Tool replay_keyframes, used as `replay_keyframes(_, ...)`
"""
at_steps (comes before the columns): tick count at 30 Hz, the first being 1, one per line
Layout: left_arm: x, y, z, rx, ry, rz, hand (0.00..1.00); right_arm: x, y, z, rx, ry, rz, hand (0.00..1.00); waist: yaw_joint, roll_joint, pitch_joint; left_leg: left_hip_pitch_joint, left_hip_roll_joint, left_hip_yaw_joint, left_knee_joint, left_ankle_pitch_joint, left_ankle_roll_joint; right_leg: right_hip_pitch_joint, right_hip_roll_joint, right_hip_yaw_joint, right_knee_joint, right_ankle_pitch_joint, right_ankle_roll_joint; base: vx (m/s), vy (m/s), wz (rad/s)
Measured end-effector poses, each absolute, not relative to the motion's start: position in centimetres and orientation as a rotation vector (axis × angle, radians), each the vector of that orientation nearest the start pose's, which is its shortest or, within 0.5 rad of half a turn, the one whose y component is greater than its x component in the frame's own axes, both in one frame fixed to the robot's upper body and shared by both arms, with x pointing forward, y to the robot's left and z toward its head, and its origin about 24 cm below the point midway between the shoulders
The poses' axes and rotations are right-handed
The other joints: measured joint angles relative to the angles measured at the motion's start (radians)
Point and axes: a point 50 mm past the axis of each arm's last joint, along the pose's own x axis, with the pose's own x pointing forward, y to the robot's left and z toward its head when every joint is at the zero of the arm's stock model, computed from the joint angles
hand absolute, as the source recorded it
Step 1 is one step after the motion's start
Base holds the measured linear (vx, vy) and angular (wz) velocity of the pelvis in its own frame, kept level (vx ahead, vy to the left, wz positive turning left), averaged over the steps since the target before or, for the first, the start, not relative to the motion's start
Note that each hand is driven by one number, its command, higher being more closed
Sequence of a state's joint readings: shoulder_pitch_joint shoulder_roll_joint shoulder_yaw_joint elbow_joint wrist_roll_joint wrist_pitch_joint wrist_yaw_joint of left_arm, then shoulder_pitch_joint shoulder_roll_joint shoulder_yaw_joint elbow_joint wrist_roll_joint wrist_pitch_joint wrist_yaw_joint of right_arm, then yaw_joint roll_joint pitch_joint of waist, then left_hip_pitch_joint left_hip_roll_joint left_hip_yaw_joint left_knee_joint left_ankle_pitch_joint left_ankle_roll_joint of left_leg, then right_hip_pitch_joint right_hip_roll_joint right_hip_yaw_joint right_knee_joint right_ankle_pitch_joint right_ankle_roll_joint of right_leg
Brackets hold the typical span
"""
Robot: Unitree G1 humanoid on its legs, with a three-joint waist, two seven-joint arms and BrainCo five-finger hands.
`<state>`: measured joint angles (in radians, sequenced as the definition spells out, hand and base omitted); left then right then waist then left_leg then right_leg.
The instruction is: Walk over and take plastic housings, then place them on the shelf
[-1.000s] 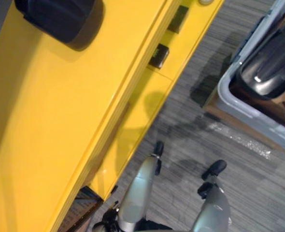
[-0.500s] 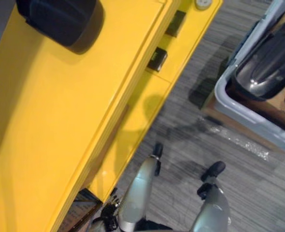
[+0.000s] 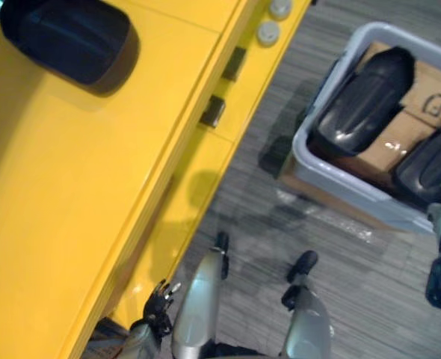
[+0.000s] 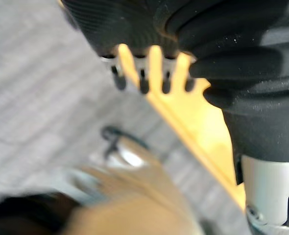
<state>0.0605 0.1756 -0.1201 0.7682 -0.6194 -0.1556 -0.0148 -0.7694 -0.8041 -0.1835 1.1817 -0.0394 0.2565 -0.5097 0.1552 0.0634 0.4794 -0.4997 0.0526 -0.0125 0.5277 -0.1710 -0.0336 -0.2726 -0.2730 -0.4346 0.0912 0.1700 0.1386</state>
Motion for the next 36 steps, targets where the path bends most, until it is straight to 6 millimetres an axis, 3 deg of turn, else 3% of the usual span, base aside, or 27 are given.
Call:
replay_keyframes(6, 18.2, 20.8, -9.0, -0.350, 0.510, 0.279, 0.00, 28.9, -41.6, 13.1, -0.635, 0.320, -1.128, 1.00, -0.026, -0.055, -0.005, 0.133, 0.019, 0.009, -0.102, 0.018, -0.029, 0.085, 0.020, 0.000, -0.013, -0.009, -0.015, 0.05, -0.024, -0.04)
replay_keyframes(15, 20.2, 20.9, -5.2, -0.345, 0.327, 0.243, 0.00, 28.9, -39.2, 11.4, -0.693, 0.243, -1.108, 1.00, -0.034, -0.103, -0.052, 0.224, 0.025, 0.015, -0.194, 0.038, -0.047, 0.136, 0.032, -0.005, -0.024, -0.032, -0.025, 0.04, 0.006, -0.01)
replay_keyframes(19, 20.8, 20.1, -4.6, -0.343, 0.325, 0.157, 0.00, 29.1, -38.5, 12.7, -0.737, 0.147, -1.091, 1.00, -0.040, -0.111, -0.061, 0.258, 0.025, 0.020, -0.227, 0.049, -0.051, 0.159, 0.035, -0.004, -0.034, -0.032, -0.025, 0.01, 0.004, 0.00)
replay_keyframes(23, 21.3, 18.6, -4.7, -0.288, 0.372, 0.036, 0.00, 29.1, -36.5, 12.9, -0.782, 0.044, -1.034, 1.00, -0.065, -0.134, -0.131, 0.284, 0.033, 0.027, -0.263, 0.058, -0.059, 0.168, 0.045, -0.001, -0.049, -0.032, -0.025, 0.04, 0.001, -0.06)
replay_keyframes(29, 24.3, 16.1, -3.3, -0.194, 0.316, -0.086, 0.00, 29.3, -31.7, 14.1, -0.870, -0.208, -0.885, 1.00, -0.113, -0.178, -0.193, 0.343, 0.052, 0.075, -0.322, 0.073, -0.073, 0.181, 0.061, 0.036, -0.055, -0.039, -0.035, 0.02, -0.005, -0.20)
replay_keyframes(32, 26.1, 13.6, -1.5, -0.126, 0.231, -0.191, 0.00, 29.3, -29.4, 13.9, -0.945, -0.305, -0.773, 1.00, -0.128, -0.189, -0.227, 0.379, 0.064, 0.092, -0.356, 0.078, -0.081, 0.199, 0.075, 0.048, -0.071, -0.042, -0.039, 0.00, -0.018, -0.16)
replay_keyframes(36, 27.9, 9.5, 2.4, -0.148, 0.061, -0.264, 0.00, 29.8, -26.3, 13.0, -0.999, -0.395, -0.609, 1.00, -0.142, -0.184, -0.271, 0.414, 0.069, 0.107, -0.390, 0.094, -0.088, 0.212, 0.083, 0.056, -0.079, -0.043, -0.041, 0.03, -0.008, -0.08)
